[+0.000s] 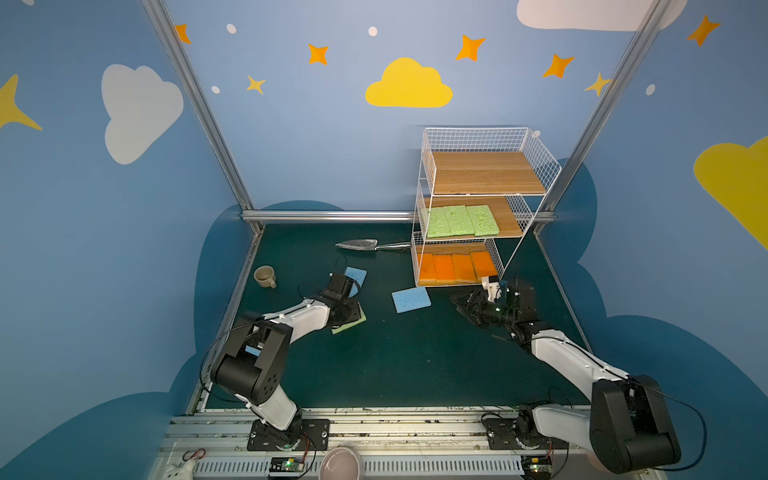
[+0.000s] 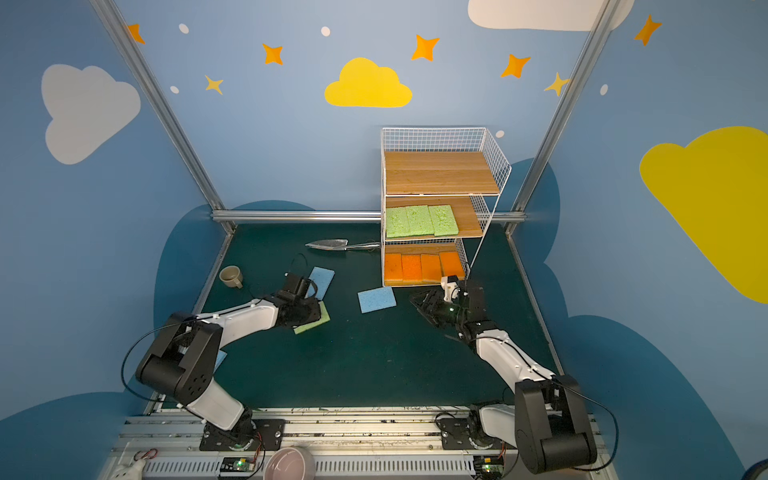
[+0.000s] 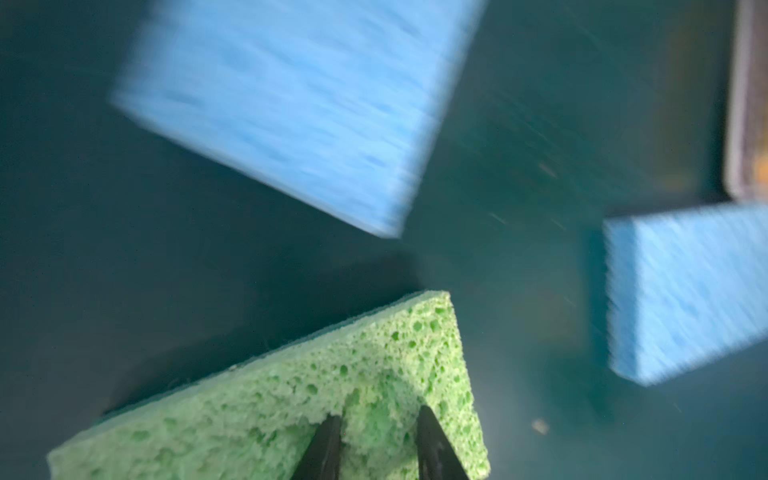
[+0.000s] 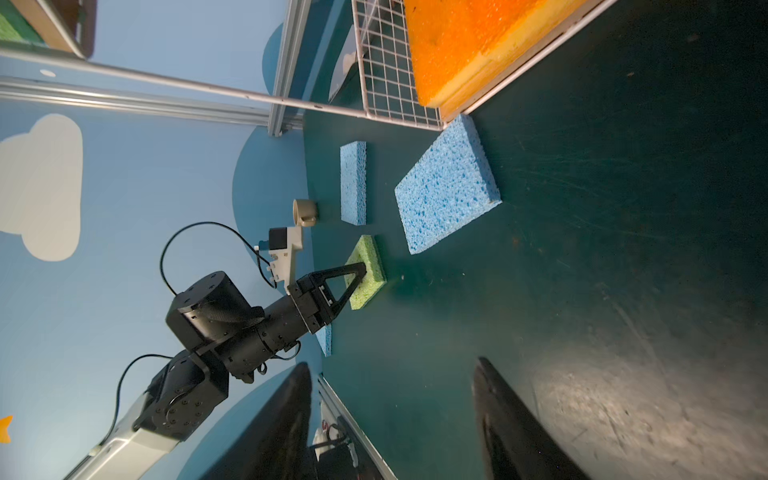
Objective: Place and organize the cleaning sponges onto the shelf
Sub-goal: 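Carry the green sponge toward the right gripper while the right approaches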
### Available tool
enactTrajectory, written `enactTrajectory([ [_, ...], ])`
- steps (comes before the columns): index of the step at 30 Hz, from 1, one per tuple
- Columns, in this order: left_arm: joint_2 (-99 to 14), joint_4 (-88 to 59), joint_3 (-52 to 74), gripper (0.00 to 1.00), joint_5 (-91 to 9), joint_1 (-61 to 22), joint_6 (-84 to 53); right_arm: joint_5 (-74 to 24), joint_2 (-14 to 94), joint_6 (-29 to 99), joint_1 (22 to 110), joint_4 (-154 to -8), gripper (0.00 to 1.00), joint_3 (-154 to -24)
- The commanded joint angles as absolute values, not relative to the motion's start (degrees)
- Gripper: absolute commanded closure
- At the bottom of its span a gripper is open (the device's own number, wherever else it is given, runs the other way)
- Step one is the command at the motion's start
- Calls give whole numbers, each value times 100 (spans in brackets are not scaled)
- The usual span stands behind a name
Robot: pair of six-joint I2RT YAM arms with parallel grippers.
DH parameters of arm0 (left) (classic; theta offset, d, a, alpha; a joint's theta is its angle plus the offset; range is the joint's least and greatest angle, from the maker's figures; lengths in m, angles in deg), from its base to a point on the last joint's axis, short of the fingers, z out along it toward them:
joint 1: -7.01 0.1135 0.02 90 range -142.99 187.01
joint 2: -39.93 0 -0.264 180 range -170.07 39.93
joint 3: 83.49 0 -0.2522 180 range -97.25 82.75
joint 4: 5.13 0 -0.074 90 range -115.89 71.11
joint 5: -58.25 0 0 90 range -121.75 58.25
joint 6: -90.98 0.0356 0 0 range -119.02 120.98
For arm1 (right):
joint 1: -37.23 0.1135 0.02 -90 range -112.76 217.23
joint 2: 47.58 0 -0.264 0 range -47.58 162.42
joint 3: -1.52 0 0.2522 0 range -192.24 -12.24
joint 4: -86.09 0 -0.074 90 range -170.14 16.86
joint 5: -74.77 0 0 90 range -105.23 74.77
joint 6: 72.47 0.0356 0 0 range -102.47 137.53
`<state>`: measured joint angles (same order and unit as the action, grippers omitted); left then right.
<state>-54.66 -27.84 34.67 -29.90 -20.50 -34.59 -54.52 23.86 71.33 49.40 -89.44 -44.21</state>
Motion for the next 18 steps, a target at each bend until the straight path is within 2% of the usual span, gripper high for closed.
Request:
enactTrajectory([
  [1,-5930,-2838,3232,69,-3297,-2800,-3632,-5809,2640,6939,4967,-8722,42,-4572],
  [6,-6686,-3091,1899,69,-3283,-3832,-3353,-6222,3082,6708,4947,-8420,44,-4717],
  [10,-6715,-3118,1498,65,-3309,-4081,-3239,-6264,3162,6376,4936,-7964,44,-4819],
  [13,-6317,-3074,1621,50,-3262,-4082,-3153,-6061,3046,6215,4936,-7700,43,-4804],
  [16,-5736,-3109,1869,27,-3096,-4072,-3044,-5894,3024,6098,4948,-7560,42,-4793],
  [18,-5313,-3115,2105,18,-2978,-4047,-3030,-5889,3147,6044,5018,-7540,41,-4810],
])
